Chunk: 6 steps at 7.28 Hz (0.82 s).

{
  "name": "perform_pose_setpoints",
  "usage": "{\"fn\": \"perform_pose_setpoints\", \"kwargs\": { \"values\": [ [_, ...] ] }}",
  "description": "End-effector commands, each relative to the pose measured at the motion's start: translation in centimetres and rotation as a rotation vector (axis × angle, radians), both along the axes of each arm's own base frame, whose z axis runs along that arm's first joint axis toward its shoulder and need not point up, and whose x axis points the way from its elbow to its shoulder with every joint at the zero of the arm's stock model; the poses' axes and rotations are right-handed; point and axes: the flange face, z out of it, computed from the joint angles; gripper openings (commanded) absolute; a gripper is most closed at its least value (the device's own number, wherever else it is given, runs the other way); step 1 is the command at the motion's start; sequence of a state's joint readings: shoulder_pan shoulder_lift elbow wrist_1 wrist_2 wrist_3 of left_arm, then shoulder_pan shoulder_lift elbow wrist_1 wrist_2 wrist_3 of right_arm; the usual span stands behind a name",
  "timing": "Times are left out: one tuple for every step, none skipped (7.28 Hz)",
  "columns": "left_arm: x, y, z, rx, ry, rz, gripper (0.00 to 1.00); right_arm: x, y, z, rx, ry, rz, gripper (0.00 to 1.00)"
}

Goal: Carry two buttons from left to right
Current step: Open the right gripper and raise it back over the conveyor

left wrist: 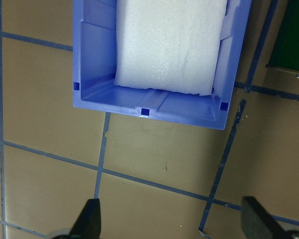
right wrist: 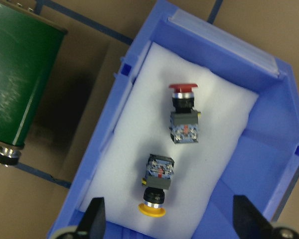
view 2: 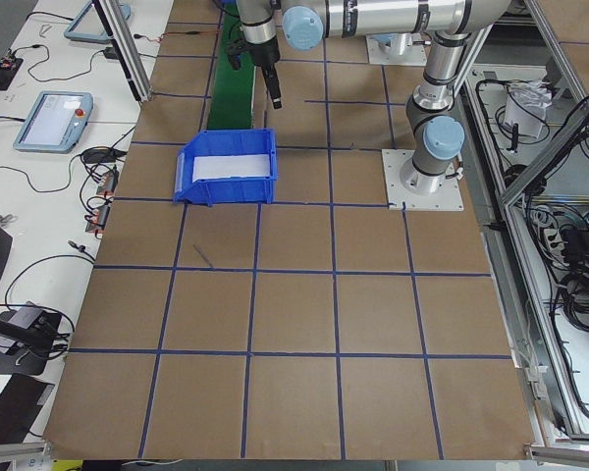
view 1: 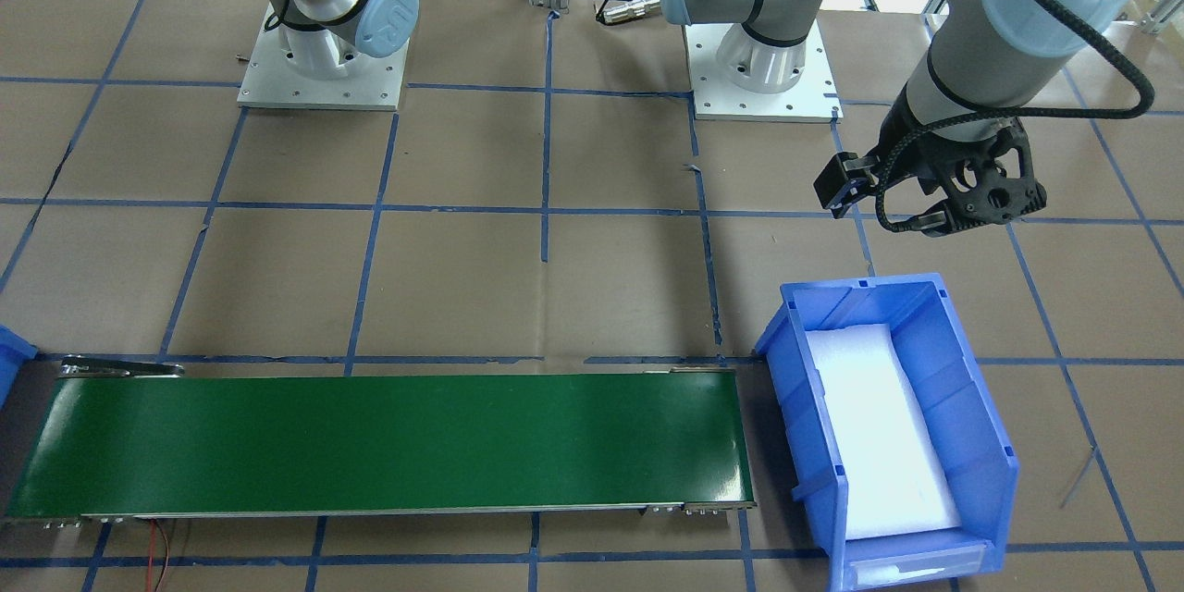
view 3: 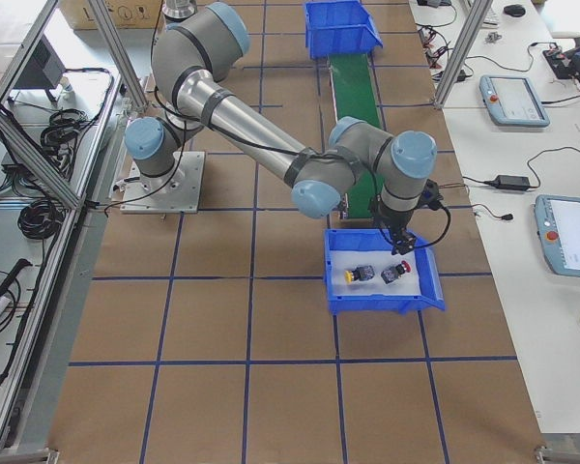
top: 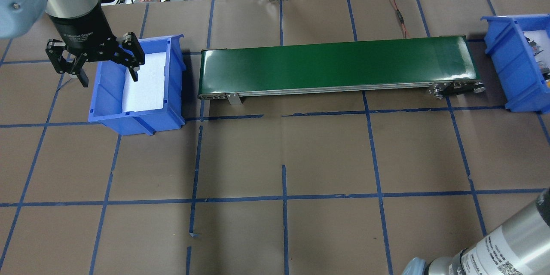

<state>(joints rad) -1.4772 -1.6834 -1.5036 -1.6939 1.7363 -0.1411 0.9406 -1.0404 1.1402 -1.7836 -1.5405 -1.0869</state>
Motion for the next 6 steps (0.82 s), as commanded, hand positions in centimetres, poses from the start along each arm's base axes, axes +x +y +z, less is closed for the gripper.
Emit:
{"fn": "perform_pose_setpoints", "kwargs": {
  "values": [
    [0.0, 0.0, -0.1, 0.003, 0.000, 0.000, 1.00, 11.9, -3.8, 2.9, -0.051, 0.000, 0.147, 0.90],
    [0.0, 0.0, -0.1, 0.003, 0.002, 0.000, 1.00, 19.3, -5.3, 4.3, -0.081, -0.022, 0.133, 0.91],
    [0.0, 0.0, -0.1, 0.003, 0.000, 0.000, 1.00, 26.7, -5.7, 5.2, -0.096, -0.048, 0.043, 0.99],
    [0.0, 0.0, 0.0, 0.002, 0.000, 0.000, 1.00, 33.0, -5.4, 5.9, -0.101, -0.071, -0.067, 1.00],
    [0.0, 0.1, 0.0, 0.003, 0.000, 0.000, 1.00, 38.6, -4.7, 6.6, -0.110, -0.095, -0.054, 1.00],
    [0.0, 0.1, 0.0, 0.003, 0.000, 0.000, 1.00, 43.1, -3.5, 7.1, -0.111, -0.094, 0.000, 1.00]
  ]
}}
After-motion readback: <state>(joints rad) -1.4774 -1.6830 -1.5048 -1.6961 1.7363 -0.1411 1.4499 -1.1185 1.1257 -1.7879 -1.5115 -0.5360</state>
